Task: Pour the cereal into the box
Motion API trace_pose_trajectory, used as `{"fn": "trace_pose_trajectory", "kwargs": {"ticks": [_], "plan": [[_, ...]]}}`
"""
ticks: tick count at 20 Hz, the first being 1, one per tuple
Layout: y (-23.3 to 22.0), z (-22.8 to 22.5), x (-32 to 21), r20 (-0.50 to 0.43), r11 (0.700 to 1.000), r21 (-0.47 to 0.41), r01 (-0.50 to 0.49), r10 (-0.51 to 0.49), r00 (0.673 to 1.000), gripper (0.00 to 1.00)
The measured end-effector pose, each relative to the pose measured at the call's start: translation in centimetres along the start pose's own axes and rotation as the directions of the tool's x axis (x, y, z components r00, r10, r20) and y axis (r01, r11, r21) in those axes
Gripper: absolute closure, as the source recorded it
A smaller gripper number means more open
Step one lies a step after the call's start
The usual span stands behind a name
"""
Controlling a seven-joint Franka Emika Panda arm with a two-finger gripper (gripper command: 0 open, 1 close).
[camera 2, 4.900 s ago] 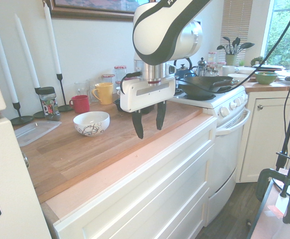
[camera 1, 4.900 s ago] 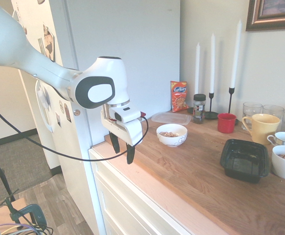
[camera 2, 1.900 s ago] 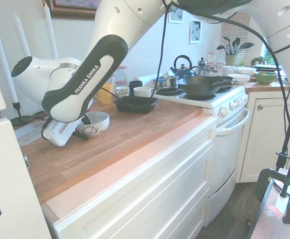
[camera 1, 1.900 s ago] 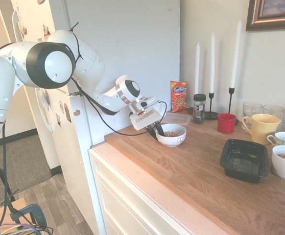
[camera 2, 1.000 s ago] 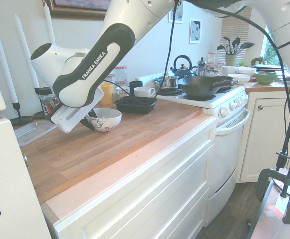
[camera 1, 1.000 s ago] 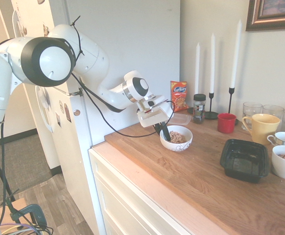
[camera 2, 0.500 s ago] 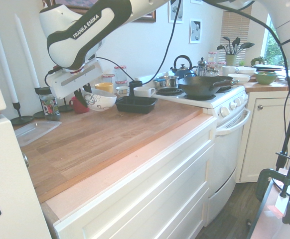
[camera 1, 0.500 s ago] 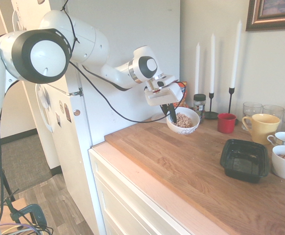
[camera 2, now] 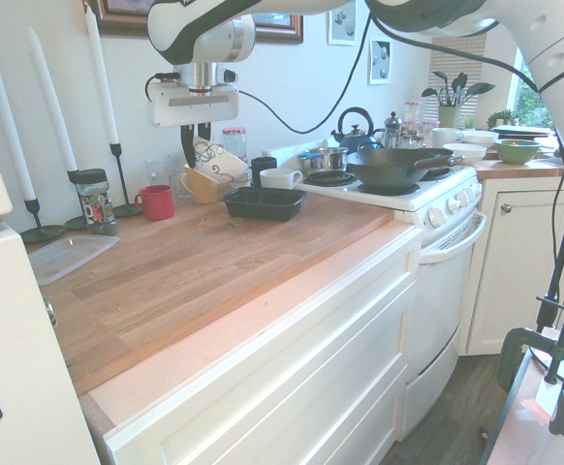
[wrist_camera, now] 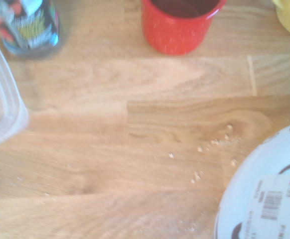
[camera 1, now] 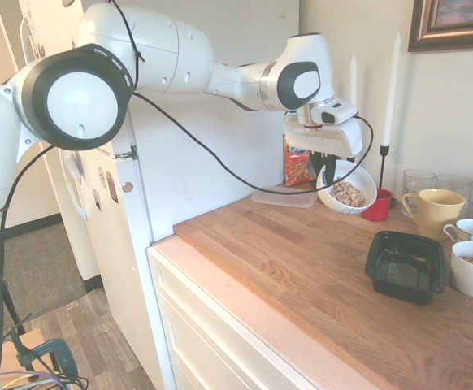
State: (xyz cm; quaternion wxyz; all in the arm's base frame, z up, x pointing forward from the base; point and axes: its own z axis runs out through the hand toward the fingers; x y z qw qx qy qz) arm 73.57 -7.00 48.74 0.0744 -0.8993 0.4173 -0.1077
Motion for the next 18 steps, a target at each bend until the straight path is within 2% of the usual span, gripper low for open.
{"fn": "trace_pose_trajectory", "kwargs": {"ticks": [3, 9, 13, 18], "plan": [[1.4, 0.6, 3.1, 0.078, 0.996, 0.076, -0.035, 0.029, 0.997, 1.00], [5.2, 2.0, 8.4, 0.145, 0.984, 0.144, -0.106, 0.085, 0.986, 1.00], [7.3, 2.3, 10.3, 0.255, 0.957, 0.240, -0.161, 0.098, 0.962, 1.00], [11.2, 4.0, 12.9, 0.350, 0.923, 0.303, -0.237, 0.123, 0.929, 1.00]]}}
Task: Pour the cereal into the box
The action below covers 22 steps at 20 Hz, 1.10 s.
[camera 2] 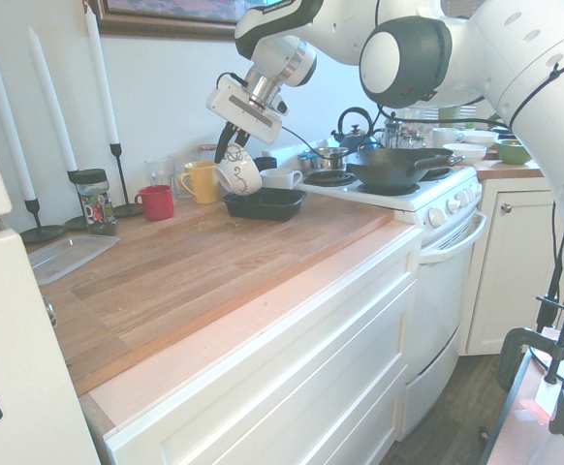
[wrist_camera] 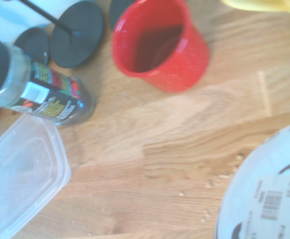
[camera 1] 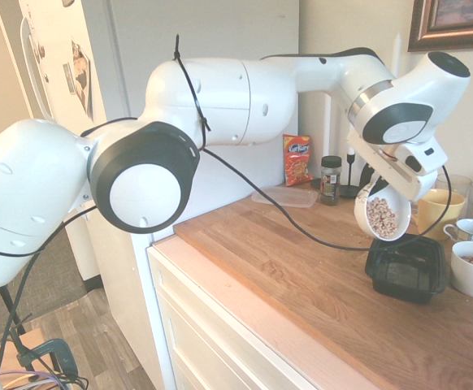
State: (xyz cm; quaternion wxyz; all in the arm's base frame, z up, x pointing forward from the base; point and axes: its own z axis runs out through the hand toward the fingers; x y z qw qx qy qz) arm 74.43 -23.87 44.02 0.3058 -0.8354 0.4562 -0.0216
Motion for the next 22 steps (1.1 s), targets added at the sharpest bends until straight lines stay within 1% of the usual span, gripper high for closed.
{"fn": "trace_pose_trajectory", "kwargs": {"ticks": [4, 6, 10, 15, 22], "plan": [[1.2, -0.4, 1.5, 0.062, 0.996, 0.092, -0.018, 0.013, 0.998, 1.00], [1.3, -0.7, 1.6, 0.105, 0.988, 0.152, -0.020, 0.004, 0.994, 1.00], [2.2, -0.5, 2.5, 0.158, 0.973, 0.230, -0.028, -0.009, 0.987, 1.00], [3.9, -0.1, 3.9, 0.186, 0.956, 0.291, -0.038, -0.017, 0.982, 1.00], [5.5, -1.5, 5.1, 0.220, 0.925, 0.375, -0.059, -0.027, 0.975, 1.00]]}}
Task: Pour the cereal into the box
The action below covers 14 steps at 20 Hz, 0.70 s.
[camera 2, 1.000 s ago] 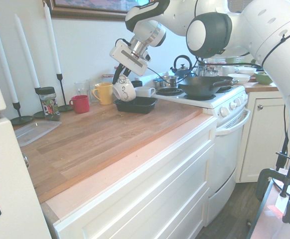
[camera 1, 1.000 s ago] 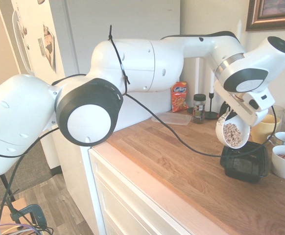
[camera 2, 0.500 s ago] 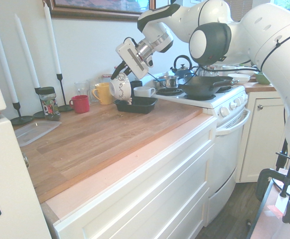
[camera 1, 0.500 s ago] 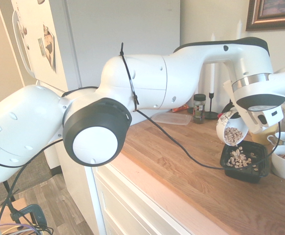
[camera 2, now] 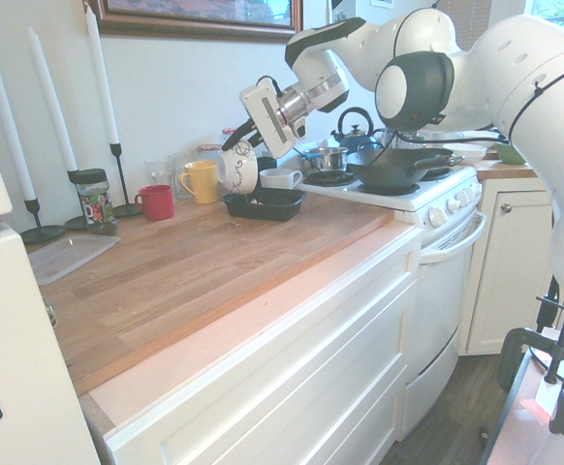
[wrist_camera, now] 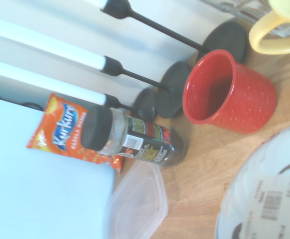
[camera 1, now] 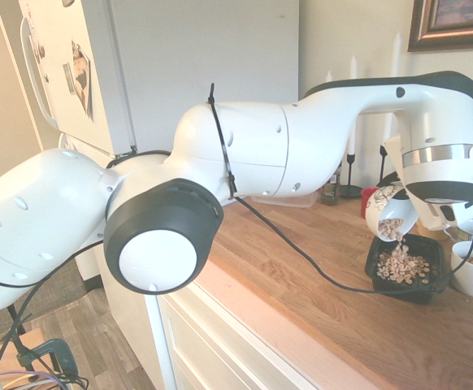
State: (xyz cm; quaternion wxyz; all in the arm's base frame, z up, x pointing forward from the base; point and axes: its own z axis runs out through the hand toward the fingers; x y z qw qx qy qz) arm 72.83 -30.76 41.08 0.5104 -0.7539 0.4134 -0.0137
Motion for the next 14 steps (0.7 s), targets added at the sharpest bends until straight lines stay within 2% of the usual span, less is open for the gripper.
{"fn": "trace_pose_trajectory", "kwargs": {"ticks": [14], "plan": [[1.5, -0.2, 1.1, 0.090, 0.987, 0.163, -0.002, -0.013, 0.996, 1.00]]}}
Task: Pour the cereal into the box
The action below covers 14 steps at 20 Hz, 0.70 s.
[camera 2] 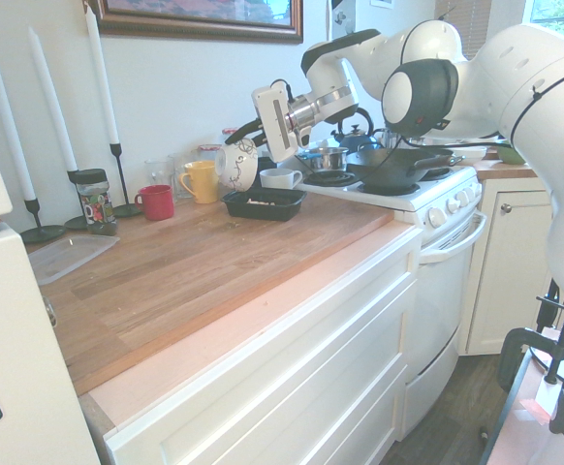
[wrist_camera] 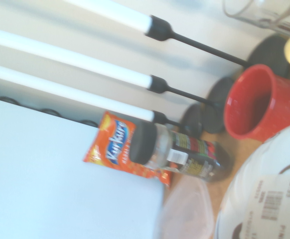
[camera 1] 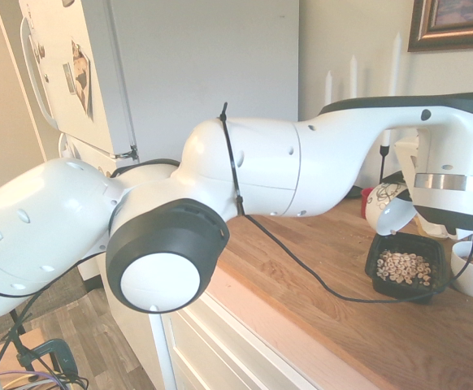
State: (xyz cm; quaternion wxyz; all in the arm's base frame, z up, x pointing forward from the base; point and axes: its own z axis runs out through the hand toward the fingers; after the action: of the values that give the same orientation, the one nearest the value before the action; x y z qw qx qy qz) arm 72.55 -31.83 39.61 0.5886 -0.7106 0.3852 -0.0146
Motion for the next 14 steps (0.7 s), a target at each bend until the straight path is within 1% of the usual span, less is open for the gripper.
{"fn": "trace_pose_trajectory", "kwargs": {"ticks": [3, 8, 9, 11, 14], "plan": [[0.2, -0.3, 0.2, 0.004, 1.000, 0.024, 0.009, -0.009, 1.000, 1.00], [0.7, -0.8, 0.5, 0.005, 0.999, 0.035, 0.011, -0.011, 1.000, 1.00], [0.8, -0.9, 0.5, -0.008, 1.000, 0.017, 0.014, -0.014, 1.000, 1.00], [0.0, -1.2, 0.2, -0.066, 0.998, -0.056, 0.036, -0.039, 0.997, 1.00], [-3.4, -0.3, -1.9, -0.165, 0.983, -0.179, 0.045, -0.075, 0.983, 1.00]]}}
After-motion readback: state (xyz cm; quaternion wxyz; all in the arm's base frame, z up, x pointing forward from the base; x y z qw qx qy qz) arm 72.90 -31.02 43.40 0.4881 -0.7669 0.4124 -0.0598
